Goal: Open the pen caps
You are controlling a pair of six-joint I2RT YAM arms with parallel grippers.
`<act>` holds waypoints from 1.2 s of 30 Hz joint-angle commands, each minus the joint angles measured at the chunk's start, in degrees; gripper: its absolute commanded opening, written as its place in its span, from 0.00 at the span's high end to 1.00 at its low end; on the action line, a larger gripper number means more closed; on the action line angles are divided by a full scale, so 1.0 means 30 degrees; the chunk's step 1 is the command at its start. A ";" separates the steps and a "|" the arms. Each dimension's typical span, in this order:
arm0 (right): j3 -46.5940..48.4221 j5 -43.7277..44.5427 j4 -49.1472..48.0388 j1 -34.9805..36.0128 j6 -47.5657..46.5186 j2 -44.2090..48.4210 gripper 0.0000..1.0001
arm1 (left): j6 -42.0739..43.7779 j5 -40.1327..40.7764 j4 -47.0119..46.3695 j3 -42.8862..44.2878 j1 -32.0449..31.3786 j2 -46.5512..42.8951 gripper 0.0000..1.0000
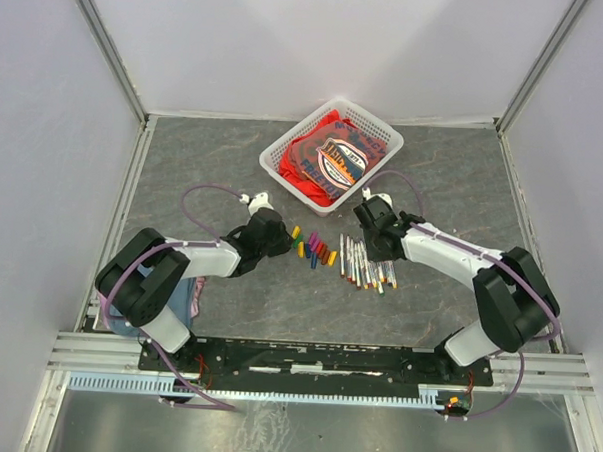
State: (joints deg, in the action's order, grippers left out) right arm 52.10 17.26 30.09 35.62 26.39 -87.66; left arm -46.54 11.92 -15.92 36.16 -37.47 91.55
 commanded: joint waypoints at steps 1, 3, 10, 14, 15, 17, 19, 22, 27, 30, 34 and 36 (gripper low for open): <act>0.0629 0.0809 0.0029 -0.0113 -0.0444 -0.0295 0.92 | 0.0768 0.0352 -0.0563 0.0723 -0.0077 0.0080 0.76; 0.0651 0.0839 -0.0036 -0.0124 -0.0504 -0.0485 0.90 | 0.0747 0.0378 -0.0552 0.0719 -0.0079 0.0122 0.72; 0.0671 0.0711 -0.0261 -0.0168 -0.0565 -0.0921 0.85 | 0.0692 0.0490 -0.0220 0.0806 -0.0077 0.0117 0.64; 0.0754 0.0637 -0.0332 -0.0189 -0.0550 -0.1136 0.82 | 0.0649 0.0534 -0.0131 0.0778 -0.0081 0.0076 0.63; 0.0768 0.0593 -0.0331 -0.0209 -0.0581 -0.1181 0.81 | 0.0634 0.0559 -0.0074 0.0778 -0.0078 0.0049 0.63; 0.0773 0.0527 -0.0385 -0.0237 -0.0579 -0.1262 0.80 | 0.0619 0.0650 -0.0012 0.0767 -0.0077 -0.0066 0.63; 0.0769 0.0393 -0.0417 -0.0241 -0.0565 -0.1305 0.78 | 0.0577 0.0752 0.0061 0.0727 -0.0079 -0.0226 0.62; 0.0824 0.0327 -0.0464 -0.0261 -0.0543 -0.1395 0.76 | 0.0551 0.0836 0.0243 0.0748 -0.0085 -0.0480 0.62; 0.0873 -0.0010 -0.0521 -0.0265 -0.0479 -0.1454 0.73 | 0.0445 0.0877 0.0440 0.0619 -0.0092 -0.0869 0.60; 0.0860 -0.0126 -0.0565 -0.0269 -0.0405 -0.1432 0.72 | 0.0354 0.0886 0.0492 0.0467 -0.0077 -0.1161 0.60; 0.0815 -0.0128 -0.0538 -0.0270 -0.0374 -0.1317 0.72 | 0.0264 0.0938 0.0509 0.0370 -0.0077 -0.1519 0.60; 0.0780 -0.0112 -0.0546 -0.0270 -0.0354 -0.1189 0.72 | 0.0204 0.0934 0.0510 0.0312 -0.0064 -0.1729 0.60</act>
State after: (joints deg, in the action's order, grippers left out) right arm 52.38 16.86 29.54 35.07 25.19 -91.90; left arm -46.57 13.41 -13.37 36.71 -37.47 89.34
